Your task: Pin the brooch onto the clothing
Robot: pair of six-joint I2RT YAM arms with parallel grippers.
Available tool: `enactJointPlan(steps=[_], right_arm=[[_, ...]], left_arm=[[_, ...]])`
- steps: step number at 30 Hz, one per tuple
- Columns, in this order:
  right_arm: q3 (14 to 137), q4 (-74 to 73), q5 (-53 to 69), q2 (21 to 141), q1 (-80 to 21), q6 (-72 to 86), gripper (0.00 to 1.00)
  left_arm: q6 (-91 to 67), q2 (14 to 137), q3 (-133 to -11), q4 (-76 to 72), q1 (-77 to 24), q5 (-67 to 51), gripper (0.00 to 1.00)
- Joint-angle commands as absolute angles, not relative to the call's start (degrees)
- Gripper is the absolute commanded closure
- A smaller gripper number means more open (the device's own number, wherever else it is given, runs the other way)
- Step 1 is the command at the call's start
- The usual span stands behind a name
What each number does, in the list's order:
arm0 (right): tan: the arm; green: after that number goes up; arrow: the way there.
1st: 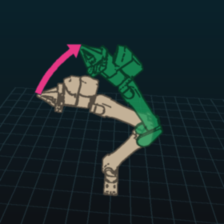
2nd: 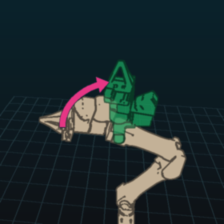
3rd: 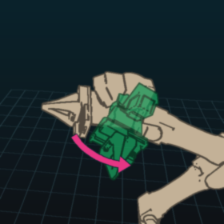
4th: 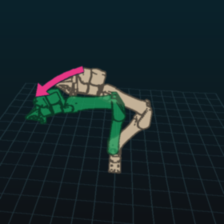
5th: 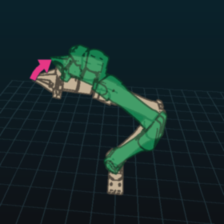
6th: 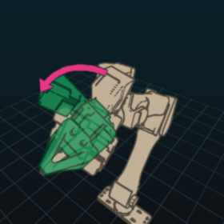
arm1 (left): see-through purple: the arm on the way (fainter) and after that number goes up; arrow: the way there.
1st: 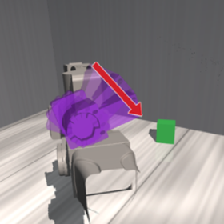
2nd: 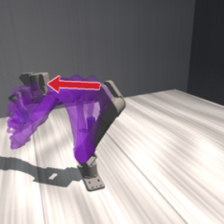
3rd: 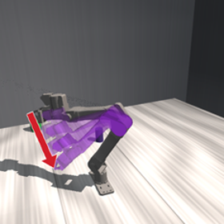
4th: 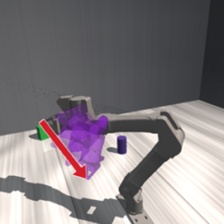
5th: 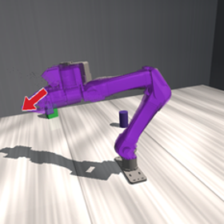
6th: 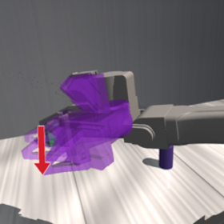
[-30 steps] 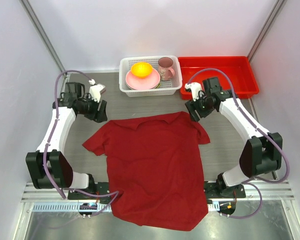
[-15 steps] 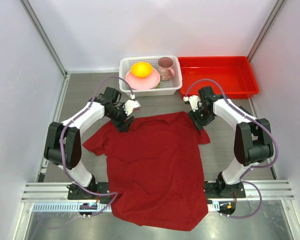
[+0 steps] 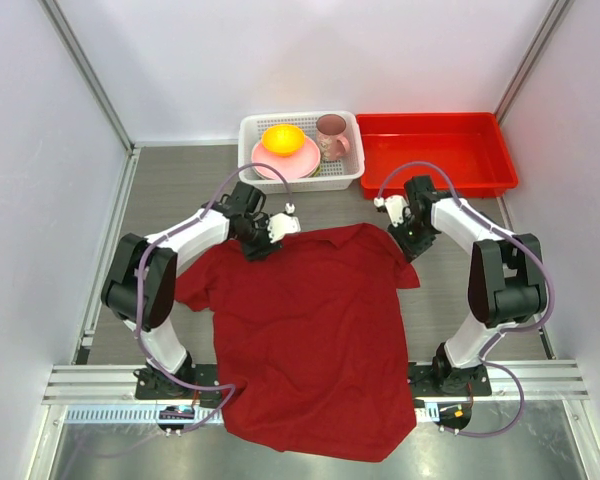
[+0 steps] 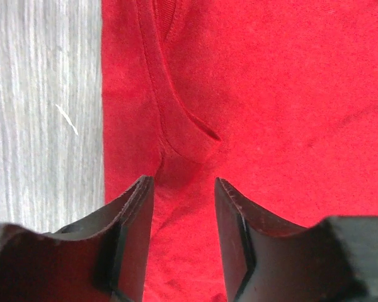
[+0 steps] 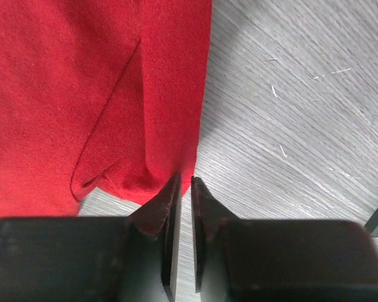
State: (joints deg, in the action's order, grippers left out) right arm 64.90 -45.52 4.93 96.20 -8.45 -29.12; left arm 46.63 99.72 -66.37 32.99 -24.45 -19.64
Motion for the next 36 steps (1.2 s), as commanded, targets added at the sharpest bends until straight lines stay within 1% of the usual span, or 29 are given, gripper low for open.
enactJointPlan(steps=[1, 2, 5, 6, 9, 10, 11, 12, 14, 15, 16, 17, 18, 20, 24, 29, 32, 33, 35, 36], right_arm=[[65.48, -46.23, 3.96, 96.94, -8.44, -30.50, 0.96], [65.83, -46.23, 3.87, 96.94, -8.35, -30.59, 0.99], [66.09, -46.32, 3.95, 96.77, -8.17, -30.94, 0.99], [66.01, -46.32, 3.96, 96.68, -8.09, -30.94, 0.99], [66.18, -46.32, 4.13, 95.36, -7.74, -31.20, 0.99], [66.27, -46.41, 4.30, 95.01, -7.56, -31.20, 0.99], [66.79, -47.28, 4.74, 94.40, -7.38, -31.20, 0.99], [67.14, -48.16, 5.70, 94.05, -7.21, -31.55, 0.88], [68.02, -50.44, 8.87, 93.52, -6.33, -31.73, 0.57], [68.11, -50.97, 9.57, 93.17, -6.24, -31.90, 0.48], [68.20, -51.59, 10.36, 93.08, -6.24, -31.90, 0.42], [68.20, -52.20, 11.50, 93.08, -6.15, -31.90, 0.40], [68.29, -52.56, 12.21, 93.60, -6.24, -31.99, 0.38], [68.12, -53.43, 13.62, 94.48, -6.15, -31.99, 0.39], [66.89, -52.21, 12.58, 96.94, -6.15, -31.90, 0.46], [64.96, -50.72, 11.43, 98.70, -6.15, -32.34, 0.50], [64.16, -49.93, 10.46, 98.88, -6.15, -32.52, 0.60], [64.07, -49.66, 10.28, 98.79, -6.15, -32.69, 0.67], [63.98, -49.04, 10.02, 98.53, -6.24, -32.70, 0.74], [63.98, -49.04, 9.93, 98.44, -6.24, -32.78, 0.84]], left_arm=[[46.06, 100.10, -65.83, 25.32, -24.87, -16.09, 0.57], [45.79, 100.11, -66.00, 25.05, -24.96, -15.82, 0.59], [45.35, 100.19, -66.09, 23.99, -24.96, -15.64, 0.72], [45.18, 100.02, -66.09, 23.73, -24.87, -15.73, 0.78], [45.35, 99.49, -65.92, 23.73, -24.96, -16.70, 0.88], [45.53, 98.88, -65.74, 23.82, -24.96, -16.96, 0.88], [46.40, 98.53, -65.48, 24.51, -24.87, -18.27, 0.83], [47.19, 97.92, -64.78, 24.96, -24.87, -19.33, 0.77], [49.12, 96.07, -63.90, 26.88, -24.87, -22.83, 0.63], [50.26, 95.63, -63.29, 27.16, -24.96, -23.63, 0.53], [50.53, 95.28, -63.19, 27.33, -24.96, -24.25, 0.50], [50.71, 95.10, -63.19, 27.94, -24.96, -24.61, 0.47], [50.71, 95.18, -63.28, 28.21, -24.96, -25.13, 0.46], [50.71, 95.71, -63.81, 28.56, -24.96, -25.14, 0.45], [51.06, 96.24, -64.16, 28.83, -25.05, -25.66, 0.44], [52.64, 97.03, -64.60, 28.83, -25.40, -25.40, 0.43], [53.00, 97.91, -64.43, 27.87, -25.75, -25.05, 0.43], [52.91, 98.17, -64.34, 27.25, -25.93, -24.79, 0.43], [52.65, 99.22, -64.42, 26.46, -26.19, -24.17, 0.43], [52.56, 99.66, -64.77, 26.28, -26.37, -23.73, 0.43]])
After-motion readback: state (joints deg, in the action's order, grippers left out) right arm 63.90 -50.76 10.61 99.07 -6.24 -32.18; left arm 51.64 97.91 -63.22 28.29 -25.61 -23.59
